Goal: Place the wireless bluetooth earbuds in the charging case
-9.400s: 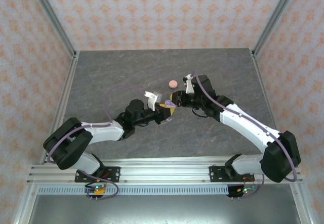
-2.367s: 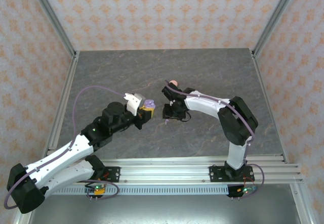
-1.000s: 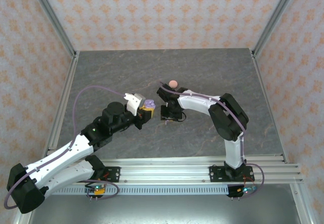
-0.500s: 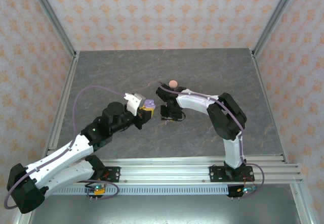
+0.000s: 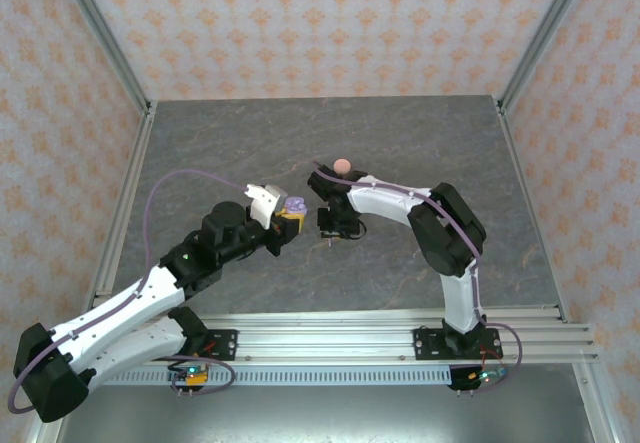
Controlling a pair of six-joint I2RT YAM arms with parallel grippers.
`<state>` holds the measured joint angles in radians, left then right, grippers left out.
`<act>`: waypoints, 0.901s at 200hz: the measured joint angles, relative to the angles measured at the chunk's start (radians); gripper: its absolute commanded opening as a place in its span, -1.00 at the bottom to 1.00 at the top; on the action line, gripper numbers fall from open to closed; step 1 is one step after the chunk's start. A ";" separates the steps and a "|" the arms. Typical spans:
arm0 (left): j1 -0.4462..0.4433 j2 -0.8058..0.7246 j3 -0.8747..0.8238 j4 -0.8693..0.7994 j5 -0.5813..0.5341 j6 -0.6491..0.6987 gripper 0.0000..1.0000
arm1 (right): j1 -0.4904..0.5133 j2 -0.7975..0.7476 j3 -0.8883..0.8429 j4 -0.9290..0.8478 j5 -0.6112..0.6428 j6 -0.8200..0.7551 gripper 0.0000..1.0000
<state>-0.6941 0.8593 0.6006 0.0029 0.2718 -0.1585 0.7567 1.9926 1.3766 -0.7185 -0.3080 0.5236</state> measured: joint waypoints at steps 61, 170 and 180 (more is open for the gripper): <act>0.000 0.001 0.000 0.000 0.000 0.000 -0.92 | 0.008 -0.021 -0.025 0.023 0.029 0.000 -0.56; 0.000 0.143 0.000 0.051 0.019 -0.068 -0.91 | -0.077 -0.281 -0.280 0.253 0.068 0.009 -0.57; 0.000 0.170 0.000 0.063 0.019 -0.079 -0.91 | -0.086 -0.311 -0.299 0.268 0.070 0.012 -0.57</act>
<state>-0.6941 1.0290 0.6003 0.0654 0.2909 -0.2375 0.6708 1.6821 1.0775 -0.4503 -0.2379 0.5358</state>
